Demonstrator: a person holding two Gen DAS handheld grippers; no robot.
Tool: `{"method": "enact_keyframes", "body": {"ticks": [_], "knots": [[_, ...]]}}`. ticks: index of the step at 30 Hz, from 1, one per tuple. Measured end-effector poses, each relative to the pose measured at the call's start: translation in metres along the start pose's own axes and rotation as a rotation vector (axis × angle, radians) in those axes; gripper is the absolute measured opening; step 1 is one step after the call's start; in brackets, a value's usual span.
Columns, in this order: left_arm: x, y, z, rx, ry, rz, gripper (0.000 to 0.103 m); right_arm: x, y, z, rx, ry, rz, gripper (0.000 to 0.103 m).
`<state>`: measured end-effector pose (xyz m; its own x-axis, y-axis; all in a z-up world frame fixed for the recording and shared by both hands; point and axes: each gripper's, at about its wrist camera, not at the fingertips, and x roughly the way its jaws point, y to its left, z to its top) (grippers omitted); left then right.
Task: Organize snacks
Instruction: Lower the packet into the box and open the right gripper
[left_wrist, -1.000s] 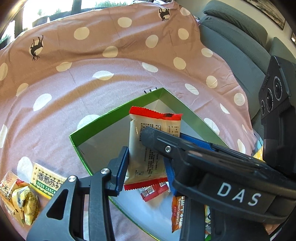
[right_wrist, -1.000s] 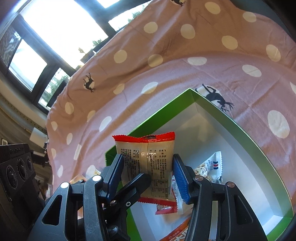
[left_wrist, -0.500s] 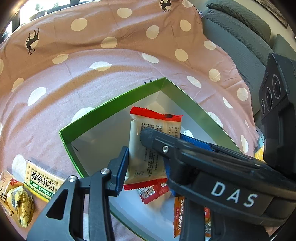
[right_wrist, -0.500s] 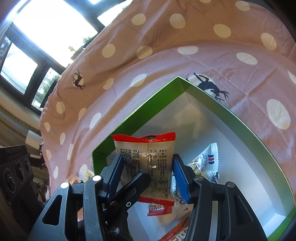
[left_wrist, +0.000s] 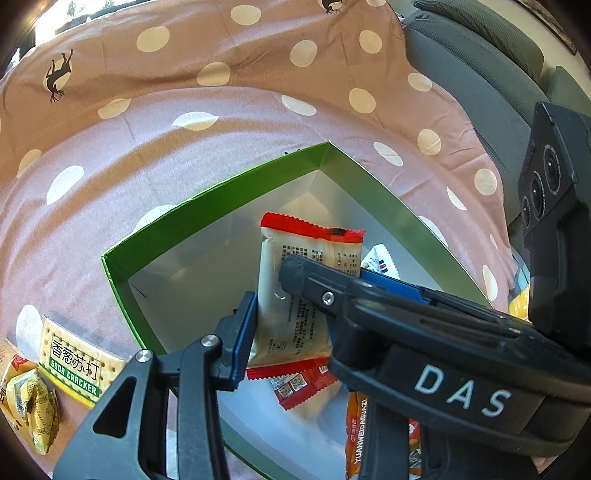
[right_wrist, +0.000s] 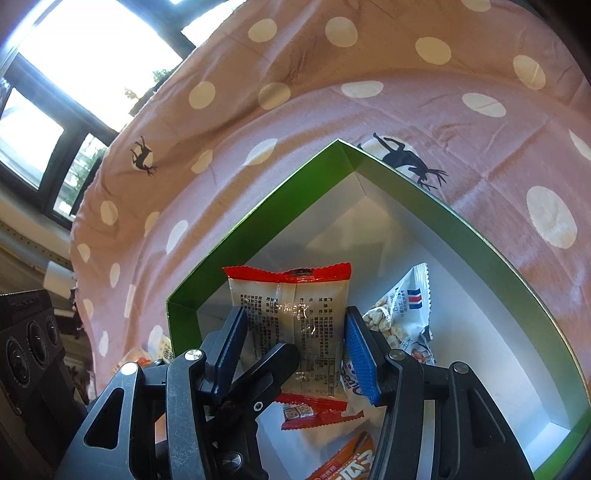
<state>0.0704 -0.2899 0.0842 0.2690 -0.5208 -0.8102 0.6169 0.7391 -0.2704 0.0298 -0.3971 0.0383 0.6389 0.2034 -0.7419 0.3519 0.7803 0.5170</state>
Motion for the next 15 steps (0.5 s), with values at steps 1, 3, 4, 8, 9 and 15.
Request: {"method": "enact_keyframes", "body": {"ticks": [1, 3, 4, 8, 9, 15], "knots": [[0.0005, -0.0002, 0.0001, -0.001, 0.001, -0.001, 0.036, 0.0004, -0.0003, 0.0001, 0.000, 0.001, -0.001, 0.057], [0.0008, -0.0007, 0.0000, -0.001, 0.000, 0.000, 0.036, 0.0009, -0.0007, 0.0001, 0.001, 0.002, -0.004, 0.057], [0.0011, -0.0010, 0.0001, 0.001, 0.001, 0.002, 0.036, 0.0010, -0.0005, 0.0001, 0.001, 0.002, -0.005, 0.057], [0.0024, -0.0018, -0.0003, 0.002, 0.001, 0.005, 0.037, 0.0007, -0.0008, -0.0006, 0.002, 0.001, -0.008, 0.057], [0.0024, -0.0019, -0.0002, 0.003, 0.001, 0.006, 0.037, 0.0008, -0.0009, -0.0005, 0.002, 0.001, -0.008, 0.057], [0.0036, -0.0008, 0.0000, 0.006, 0.001, 0.008, 0.038, 0.0010, -0.0014, -0.0002, 0.002, 0.001, -0.008, 0.057]]}}
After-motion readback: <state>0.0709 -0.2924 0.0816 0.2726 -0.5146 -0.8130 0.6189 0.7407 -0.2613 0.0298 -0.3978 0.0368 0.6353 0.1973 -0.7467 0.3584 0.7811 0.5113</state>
